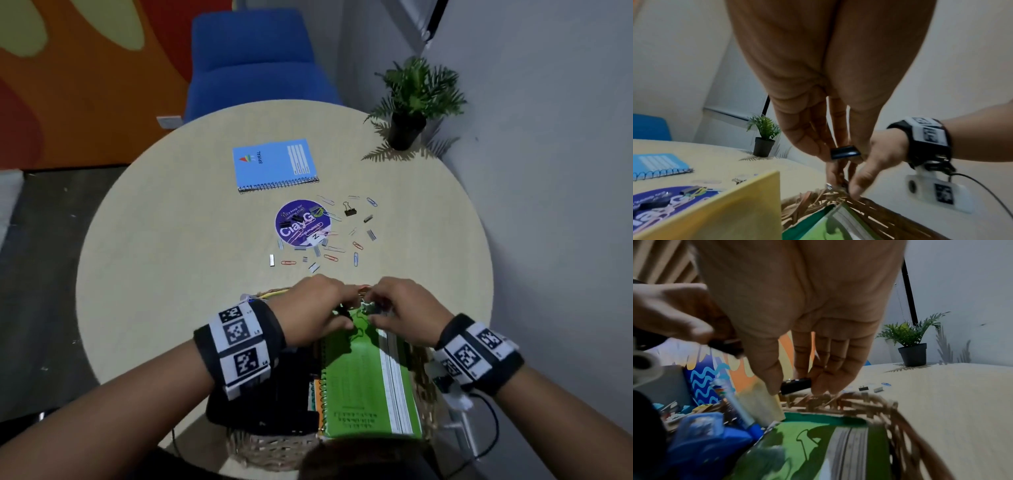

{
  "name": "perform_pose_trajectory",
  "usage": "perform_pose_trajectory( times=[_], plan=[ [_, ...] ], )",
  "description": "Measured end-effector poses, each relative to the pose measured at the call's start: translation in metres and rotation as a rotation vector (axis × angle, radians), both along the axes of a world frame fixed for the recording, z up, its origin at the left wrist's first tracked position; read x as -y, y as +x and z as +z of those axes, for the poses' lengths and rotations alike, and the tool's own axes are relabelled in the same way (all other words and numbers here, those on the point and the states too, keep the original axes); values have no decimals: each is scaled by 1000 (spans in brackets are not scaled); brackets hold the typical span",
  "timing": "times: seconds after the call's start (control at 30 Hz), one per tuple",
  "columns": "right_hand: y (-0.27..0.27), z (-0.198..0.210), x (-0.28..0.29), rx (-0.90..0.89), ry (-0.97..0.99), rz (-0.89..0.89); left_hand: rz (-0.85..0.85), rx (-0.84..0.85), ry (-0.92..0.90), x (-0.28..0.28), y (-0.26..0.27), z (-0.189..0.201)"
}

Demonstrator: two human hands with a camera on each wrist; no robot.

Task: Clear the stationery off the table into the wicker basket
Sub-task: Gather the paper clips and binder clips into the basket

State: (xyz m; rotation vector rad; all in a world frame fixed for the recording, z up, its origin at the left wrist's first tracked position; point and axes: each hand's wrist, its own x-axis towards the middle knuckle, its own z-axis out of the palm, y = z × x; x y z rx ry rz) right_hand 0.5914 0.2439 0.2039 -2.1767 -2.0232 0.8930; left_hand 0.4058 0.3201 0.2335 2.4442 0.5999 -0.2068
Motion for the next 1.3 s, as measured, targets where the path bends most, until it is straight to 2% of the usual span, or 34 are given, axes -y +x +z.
perform_pose_trajectory(
  times=[0.13,0.27,0.33,0.47,0.57,0.63,0.73,0.8,0.9,1.0,1.1,1.3],
  plan=[
    [-11,-6,24,40,-6,35,-31,-16,0,1,4,1],
    [-7,-10,29,48,-1,-10,-17,2,-13,0,-1,1],
    [-3,-11,28,43,7,-11,56,62,-14,-9,-11,5],
    [0,-12,27,24,-31,3,335,137,-2,-54,-40,12],
    [2,-11,20,30,-42,53,422,-14,147,-101,-58,-4],
    [12,-11,3,-13,-5,4,404,-171,168,-125,-61,-22],
    [41,-16,-43,-121,56,-203,297,-311,154,-143,-52,-49],
    [61,-29,-79,-68,55,-236,254,-348,157,-145,-42,-65],
    [76,-54,-124,65,-27,-204,237,-347,164,-143,-32,-89],
    [78,-74,-149,125,-62,-210,252,-307,128,-140,-26,-104],
    [74,-86,-159,171,-61,-202,304,-251,106,-139,-24,-111],
    [67,-95,-161,215,-71,-177,388,-254,73,-136,-31,-113]
  ],
)
